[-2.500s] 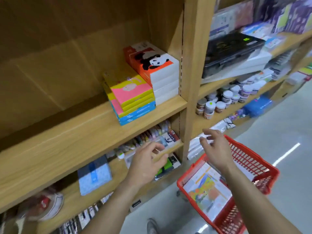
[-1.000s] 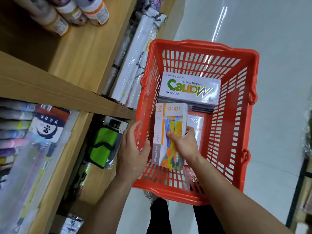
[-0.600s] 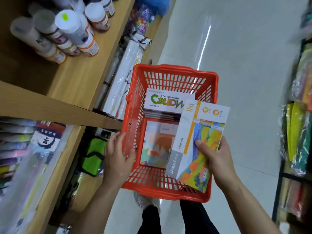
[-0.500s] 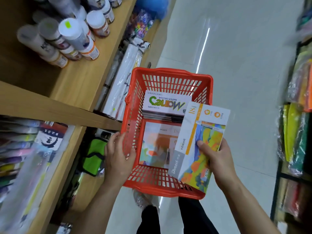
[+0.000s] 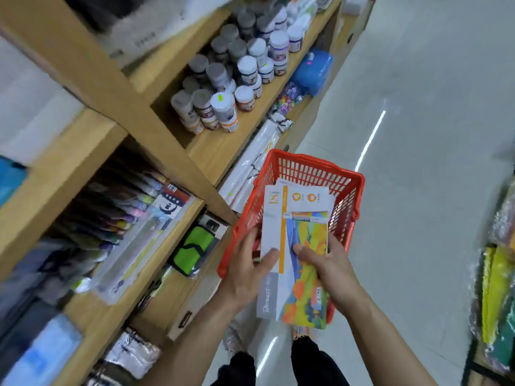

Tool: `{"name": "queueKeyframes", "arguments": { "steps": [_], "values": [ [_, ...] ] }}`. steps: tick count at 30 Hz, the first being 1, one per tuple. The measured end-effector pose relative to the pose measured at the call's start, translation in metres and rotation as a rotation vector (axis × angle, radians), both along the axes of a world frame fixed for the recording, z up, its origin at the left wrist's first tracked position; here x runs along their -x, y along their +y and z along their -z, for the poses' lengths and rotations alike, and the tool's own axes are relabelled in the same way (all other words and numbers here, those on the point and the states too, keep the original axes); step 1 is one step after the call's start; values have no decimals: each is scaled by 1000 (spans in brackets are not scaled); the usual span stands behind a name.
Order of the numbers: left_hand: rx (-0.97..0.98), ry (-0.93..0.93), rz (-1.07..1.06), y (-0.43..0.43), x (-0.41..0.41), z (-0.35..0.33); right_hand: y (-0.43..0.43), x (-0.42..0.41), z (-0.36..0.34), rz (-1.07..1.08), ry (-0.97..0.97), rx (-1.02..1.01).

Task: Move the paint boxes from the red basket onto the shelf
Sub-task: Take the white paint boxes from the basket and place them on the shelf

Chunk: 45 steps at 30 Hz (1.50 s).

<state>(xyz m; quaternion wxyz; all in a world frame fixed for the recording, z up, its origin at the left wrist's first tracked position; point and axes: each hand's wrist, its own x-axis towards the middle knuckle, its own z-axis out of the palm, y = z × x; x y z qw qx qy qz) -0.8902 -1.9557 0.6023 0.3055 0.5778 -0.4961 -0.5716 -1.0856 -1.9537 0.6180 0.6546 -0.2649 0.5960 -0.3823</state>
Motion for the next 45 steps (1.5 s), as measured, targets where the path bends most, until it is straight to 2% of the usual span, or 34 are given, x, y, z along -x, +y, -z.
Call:
{"name": "queueKeyframes", "arguments": {
  "steps": [5,12,15,19,24,28,32,35,38,42,45],
  "values": [
    [152,59,-265,34,-46,-81,-17,-60,-84,-246,-40,150],
    [443,-14,-659,85,-127,-189,-17,-168,-199,-596,-100,389],
    [524,-38,-777,112,-168,-227,-11,-226,-233,-709,-147,431],
    [507,-88,-992,148,-231,-249,6,-316,-263,-825,-104,528],
    [418,-80,-1228,165,-313,-233,31,-405,-257,-882,-57,616],
    [323,-173,-1257,152,-358,-222,26,-442,-248,-908,-17,570],
    [285,-302,-1108,135,-385,-225,8,-460,-244,-902,74,485],
    [204,-192,-1030,127,-393,-226,2,-461,-245,-889,67,447],
    [268,-65,-1029,143,-384,-222,4,-450,-242,-903,10,481],
    [326,-60,-1043,171,-348,-211,38,-418,-228,-882,55,612],
    [335,-77,-1049,158,-338,-206,50,-411,-212,-881,105,724]
  ]
}}
